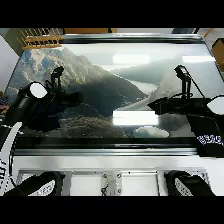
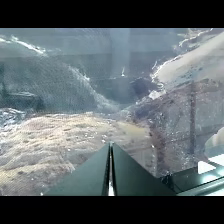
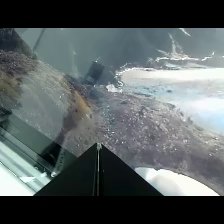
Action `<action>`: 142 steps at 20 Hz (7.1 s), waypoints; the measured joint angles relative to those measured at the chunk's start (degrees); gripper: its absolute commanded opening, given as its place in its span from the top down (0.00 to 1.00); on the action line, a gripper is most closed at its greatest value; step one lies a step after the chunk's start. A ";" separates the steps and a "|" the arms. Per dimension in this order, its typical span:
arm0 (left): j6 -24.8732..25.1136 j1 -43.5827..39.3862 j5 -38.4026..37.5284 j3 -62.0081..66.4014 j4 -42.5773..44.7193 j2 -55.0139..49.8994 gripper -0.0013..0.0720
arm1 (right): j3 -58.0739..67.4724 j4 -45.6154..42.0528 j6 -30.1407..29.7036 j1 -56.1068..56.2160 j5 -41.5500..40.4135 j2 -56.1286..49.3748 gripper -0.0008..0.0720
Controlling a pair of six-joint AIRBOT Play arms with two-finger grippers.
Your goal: Fold the clothes and pants, and hang the long-sleeved shirts on hangers.
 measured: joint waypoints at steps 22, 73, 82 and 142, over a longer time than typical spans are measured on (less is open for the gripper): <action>5.75 4.61 2.40 4.15 14.34 -0.13 0.00 | 0.00 0.13 0.02 0.00 0.00 0.00 0.96; 1.75 -20.39 4.42 5.60 3.78 -6.54 0.01 | 0.96 -0.11 -2.60 -15.91 6.23 -0.02 0.96; 7.41 -28.20 1.44 21.49 5.95 -23.04 0.55 | -7.80 -10.99 4.57 -8.15 2.97 -0.50 0.96; 16.70 9.62 5.01 -9.97 -12.31 -10.40 0.07 | -1.90 -20.04 26.25 3.34 2.56 5.29 0.97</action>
